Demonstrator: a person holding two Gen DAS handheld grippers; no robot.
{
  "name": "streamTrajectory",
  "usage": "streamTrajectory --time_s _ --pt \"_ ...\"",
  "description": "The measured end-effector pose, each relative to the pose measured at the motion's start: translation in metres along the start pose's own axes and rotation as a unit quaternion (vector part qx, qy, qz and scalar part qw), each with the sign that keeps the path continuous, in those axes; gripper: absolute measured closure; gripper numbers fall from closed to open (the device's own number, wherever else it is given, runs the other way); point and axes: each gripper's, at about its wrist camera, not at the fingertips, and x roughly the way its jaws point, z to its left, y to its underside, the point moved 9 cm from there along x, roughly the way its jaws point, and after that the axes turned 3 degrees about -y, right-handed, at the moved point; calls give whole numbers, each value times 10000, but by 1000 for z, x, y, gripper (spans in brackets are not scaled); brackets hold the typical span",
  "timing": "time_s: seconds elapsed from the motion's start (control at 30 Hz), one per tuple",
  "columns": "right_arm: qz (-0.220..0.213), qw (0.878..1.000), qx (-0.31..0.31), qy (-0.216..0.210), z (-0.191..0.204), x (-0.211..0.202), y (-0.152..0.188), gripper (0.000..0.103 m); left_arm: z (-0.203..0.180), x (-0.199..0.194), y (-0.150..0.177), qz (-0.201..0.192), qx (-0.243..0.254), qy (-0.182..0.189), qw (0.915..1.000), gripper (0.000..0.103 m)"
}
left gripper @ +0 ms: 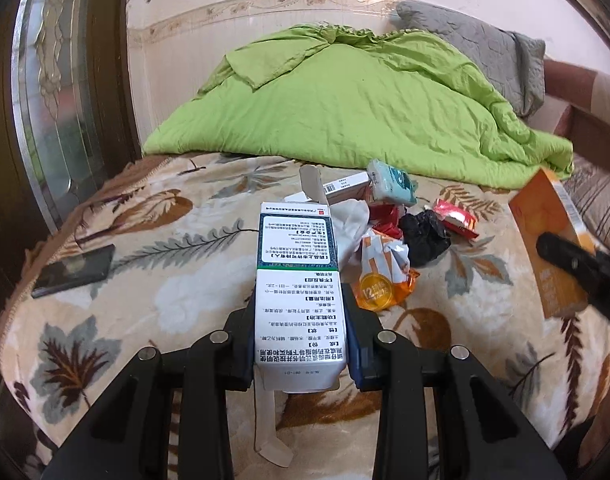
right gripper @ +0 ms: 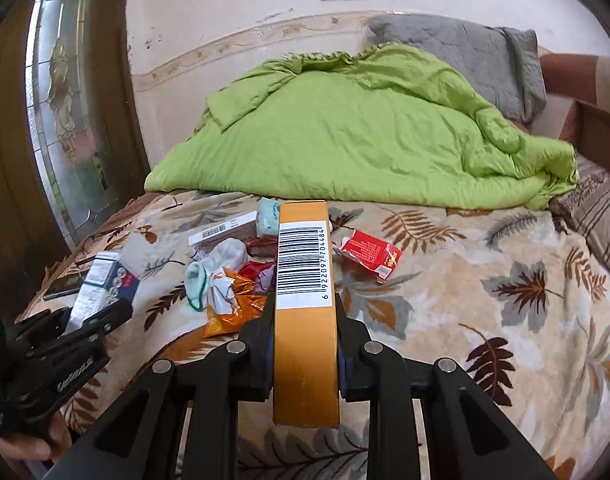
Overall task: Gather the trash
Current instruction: 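Lift the white box with the left gripper while the right lifts the orange box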
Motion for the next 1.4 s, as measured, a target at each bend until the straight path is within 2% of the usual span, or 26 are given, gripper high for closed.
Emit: streamTrajectory --time_s 0.53,1.13,1.4 --pt "30 9995 226 -225 -1 1 0 78 12 -11 7 80 -41 -190 9998 70" --pt "23 9996 152 -232 0 -2 2 78 1 9 6 209 -166 78 9996 70" --pt "144 9995 176 -237 3 2 6 78 -2 16 7 223 -134 83 9996 70"
